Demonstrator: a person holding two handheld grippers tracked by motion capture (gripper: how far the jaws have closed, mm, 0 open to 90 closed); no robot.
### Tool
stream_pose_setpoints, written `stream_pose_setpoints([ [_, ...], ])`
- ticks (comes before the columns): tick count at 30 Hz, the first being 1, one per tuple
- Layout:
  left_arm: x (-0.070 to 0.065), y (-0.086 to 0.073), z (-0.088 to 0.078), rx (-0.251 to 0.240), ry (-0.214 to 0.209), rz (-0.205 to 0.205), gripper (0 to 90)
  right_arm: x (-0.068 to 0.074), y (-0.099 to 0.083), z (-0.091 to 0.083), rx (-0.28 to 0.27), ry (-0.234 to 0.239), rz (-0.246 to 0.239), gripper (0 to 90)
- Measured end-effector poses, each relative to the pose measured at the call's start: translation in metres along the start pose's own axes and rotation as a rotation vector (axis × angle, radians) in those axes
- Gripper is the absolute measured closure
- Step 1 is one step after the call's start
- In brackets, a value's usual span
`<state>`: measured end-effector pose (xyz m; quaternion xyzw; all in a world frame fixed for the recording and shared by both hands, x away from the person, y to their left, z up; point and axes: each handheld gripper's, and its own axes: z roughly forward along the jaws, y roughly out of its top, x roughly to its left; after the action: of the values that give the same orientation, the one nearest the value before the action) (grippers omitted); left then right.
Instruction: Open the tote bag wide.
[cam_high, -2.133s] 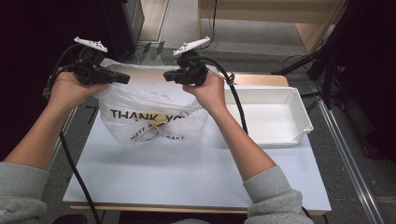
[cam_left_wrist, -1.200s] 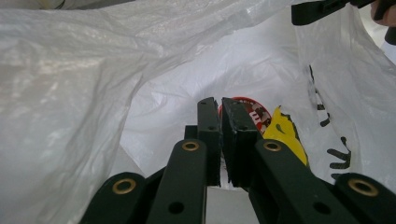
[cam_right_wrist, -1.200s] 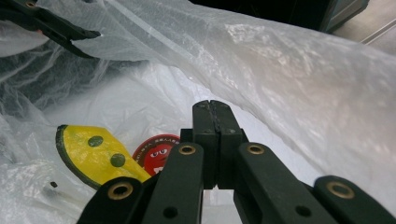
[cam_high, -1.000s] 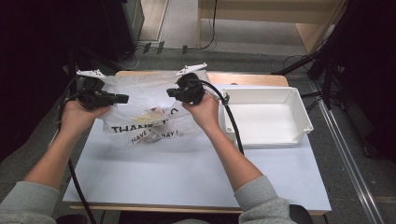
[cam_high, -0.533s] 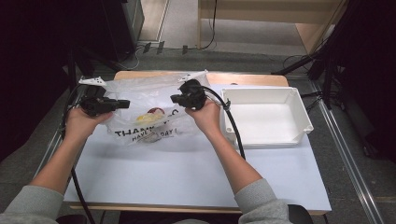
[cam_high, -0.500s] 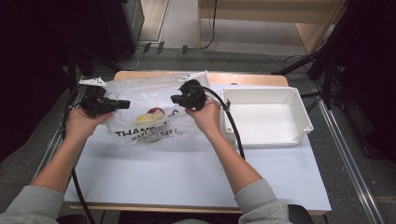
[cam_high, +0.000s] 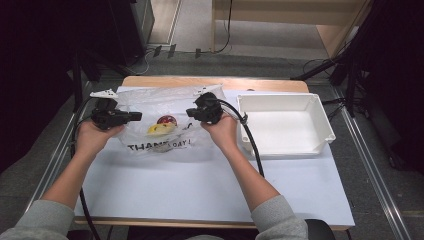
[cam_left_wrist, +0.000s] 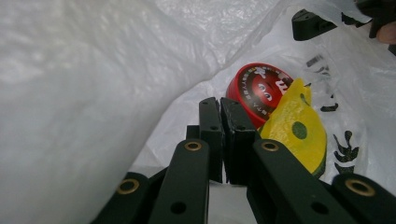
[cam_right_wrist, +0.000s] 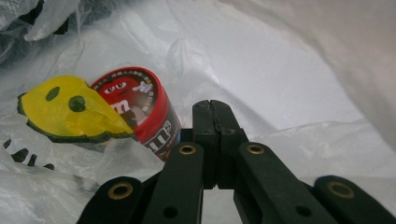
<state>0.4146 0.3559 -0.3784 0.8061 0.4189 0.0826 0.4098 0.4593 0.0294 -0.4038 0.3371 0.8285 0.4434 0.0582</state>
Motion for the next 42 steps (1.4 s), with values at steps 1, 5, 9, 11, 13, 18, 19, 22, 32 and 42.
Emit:
stream_pose_setpoints([
  [1, 0.001, -0.001, 0.001, 0.0, 0.001, -0.003, 89.1, -0.001, -0.001, 0.001, 0.002, -0.002, 0.003, 90.0],
  [5, 0.004, -0.005, 0.005, -0.002, 0.002, -0.014, 89.1, -0.001, -0.005, 0.003, 0.003, -0.006, 0.003, 90.0],
  [9, 0.009, -0.009, 0.012, 0.006, -0.001, -0.033, 89.1, -0.002, -0.013, 0.008, -0.017, -0.003, 0.003, 90.0],
  [11, 0.01, -0.01, 0.015, 0.008, 0.001, -0.032, 89.1, -0.001, -0.016, 0.01, -0.021, -0.016, 0.001, 90.0],
  [13, 0.01, -0.011, 0.016, 0.011, 0.0, -0.035, 89.1, -0.001, -0.019, 0.011, -0.026, -0.026, -0.004, 90.0],
  [18, 0.015, -0.018, 0.023, 0.013, -0.003, -0.055, 89.1, 0.0, -0.026, 0.015, -0.042, -0.04, -0.006, 90.0],
  [19, 0.015, -0.018, 0.023, 0.013, -0.003, -0.055, 89.1, 0.0, -0.026, 0.015, -0.042, -0.04, -0.006, 90.0],
  [22, 0.017, -0.023, 0.028, 0.02, -0.001, -0.07, 89.0, 0.0, -0.032, 0.019, -0.043, -0.046, 0.003, 90.0],
  [32, 0.025, -0.025, 0.042, -0.002, 0.011, -0.065, 88.7, -0.007, -0.043, 0.029, -0.029, -0.065, 0.039, 90.0],
  [42, 0.037, -0.033, 0.051, 0.027, 0.035, -0.098, 88.1, -0.013, -0.053, 0.034, 0.003, -0.103, 0.049, 90.0],
])
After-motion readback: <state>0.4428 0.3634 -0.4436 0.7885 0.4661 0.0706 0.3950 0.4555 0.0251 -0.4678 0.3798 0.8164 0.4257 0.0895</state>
